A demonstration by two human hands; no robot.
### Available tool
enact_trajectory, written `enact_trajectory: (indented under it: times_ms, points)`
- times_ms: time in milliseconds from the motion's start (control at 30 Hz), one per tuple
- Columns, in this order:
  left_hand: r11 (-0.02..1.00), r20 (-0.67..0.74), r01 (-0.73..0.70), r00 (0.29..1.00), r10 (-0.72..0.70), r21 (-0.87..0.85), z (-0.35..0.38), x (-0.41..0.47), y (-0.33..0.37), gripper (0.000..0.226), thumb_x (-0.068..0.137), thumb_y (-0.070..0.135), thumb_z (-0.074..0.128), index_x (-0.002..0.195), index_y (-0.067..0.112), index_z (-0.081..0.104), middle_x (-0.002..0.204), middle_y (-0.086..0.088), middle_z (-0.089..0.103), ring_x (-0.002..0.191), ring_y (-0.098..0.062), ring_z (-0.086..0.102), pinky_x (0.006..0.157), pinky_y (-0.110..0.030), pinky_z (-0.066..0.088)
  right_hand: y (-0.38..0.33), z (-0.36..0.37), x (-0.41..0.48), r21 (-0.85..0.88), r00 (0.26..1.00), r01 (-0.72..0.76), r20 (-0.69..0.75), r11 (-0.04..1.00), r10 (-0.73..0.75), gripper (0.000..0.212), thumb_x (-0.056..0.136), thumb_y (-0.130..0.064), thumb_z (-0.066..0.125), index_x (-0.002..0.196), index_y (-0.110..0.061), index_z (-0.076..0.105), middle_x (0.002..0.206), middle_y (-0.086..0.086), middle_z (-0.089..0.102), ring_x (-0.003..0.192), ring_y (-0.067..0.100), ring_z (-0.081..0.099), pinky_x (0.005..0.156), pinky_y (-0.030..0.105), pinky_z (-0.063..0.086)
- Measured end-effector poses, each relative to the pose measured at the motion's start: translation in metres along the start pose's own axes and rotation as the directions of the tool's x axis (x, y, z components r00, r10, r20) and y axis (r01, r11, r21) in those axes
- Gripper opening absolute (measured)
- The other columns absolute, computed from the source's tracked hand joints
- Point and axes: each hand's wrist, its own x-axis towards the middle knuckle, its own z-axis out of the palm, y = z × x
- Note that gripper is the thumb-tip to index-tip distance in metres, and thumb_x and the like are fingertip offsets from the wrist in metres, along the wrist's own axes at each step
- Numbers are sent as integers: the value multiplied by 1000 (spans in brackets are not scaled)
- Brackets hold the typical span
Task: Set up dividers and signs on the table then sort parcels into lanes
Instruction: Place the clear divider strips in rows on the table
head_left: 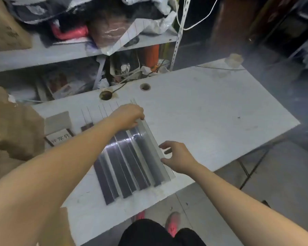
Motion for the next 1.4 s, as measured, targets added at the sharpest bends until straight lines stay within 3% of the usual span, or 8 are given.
enact_trajectory:
  times_ms: [267, 433, 600, 833, 1000, 1133, 1267, 1400]
  points:
    - [999, 115, 45, 992, -44, -6, 5, 11, -8, 8, 90, 19, 66, 97, 17, 67, 104, 0, 60, 95, -21, 59, 80, -34, 50, 20, 15, 0, 71, 992, -108, -65, 992, 112, 22, 90, -16, 63, 108, -15, 74, 93, -7, 71, 63, -3, 55, 53, 10, 39]
    - [990, 76, 108, 992, -102, -85, -5, 27, -13, 7, 89, 21, 70, 91, 15, 67, 98, 0, 61, 94, -22, 59, 82, -38, 50, 32, 1, -4, 58, 989, -116, -83, 992, 120, 21, 90, -17, 64, 108, -16, 75, 92, -8, 73, 73, 2, 61, 72, 20, 49]
    - [985, 13, 147, 989, -146, -94, -29, 56, -12, 6, 89, 20, 70, 88, 15, 67, 97, 0, 61, 93, -24, 59, 81, -39, 50, 57, -27, -12, 15, 990, -119, -76, 993, 120, 20, 92, -18, 60, 104, -19, 77, 94, -8, 74, 80, 9, 66, 74, 30, 56]
    - [976, -43, 182, 981, -188, -124, -58, 121, 26, 10, 87, 17, 73, 90, 9, 69, 98, -5, 63, 95, -25, 57, 80, -37, 48, 113, -79, -21, -24, 989, -89, -117, 996, 85, 21, 90, -19, 53, 80, -18, 72, 70, -7, 66, 72, 12, 65, 57, 29, 47]
    - [963, -57, 230, 969, -240, -144, -69, 178, 72, 11, 87, 16, 73, 92, 7, 68, 98, -5, 63, 97, -24, 56, 81, -37, 47, 168, -129, -25, -1, 987, -68, -144, 998, 67, 21, 93, -29, 56, 94, -35, 75, 88, -22, 72, 77, -2, 64, 56, 15, 40]
    - [955, -46, 245, 966, -256, -170, -72, 230, 104, 10, 85, 14, 74, 88, 11, 66, 99, -6, 65, 95, -24, 59, 85, -37, 50, 216, -172, -30, 4, 984, -71, -164, 997, 71, 21, 93, -30, 54, 87, -39, 72, 77, -32, 64, 78, -7, 63, 56, 15, 38]
    - [945, -75, 253, 959, -273, -206, -72, 279, 131, 11, 84, 15, 76, 91, 12, 66, 99, -4, 63, 92, -22, 58, 77, -29, 45, 254, -211, -33, -7, 978, -96, -189, 995, 93, 21, 93, -29, 55, 93, -38, 73, 87, -28, 70, 79, -6, 64, 59, 19, 44]
    - [941, -93, 249, 957, -276, -229, -78, 331, 150, 16, 81, 16, 79, 90, 9, 68, 97, -7, 64, 89, -24, 58, 78, -37, 53, 283, -240, -25, -3, 970, -136, -204, 991, 132, 23, 91, -27, 53, 92, -39, 73, 89, -26, 70, 81, -5, 64, 59, 19, 42]
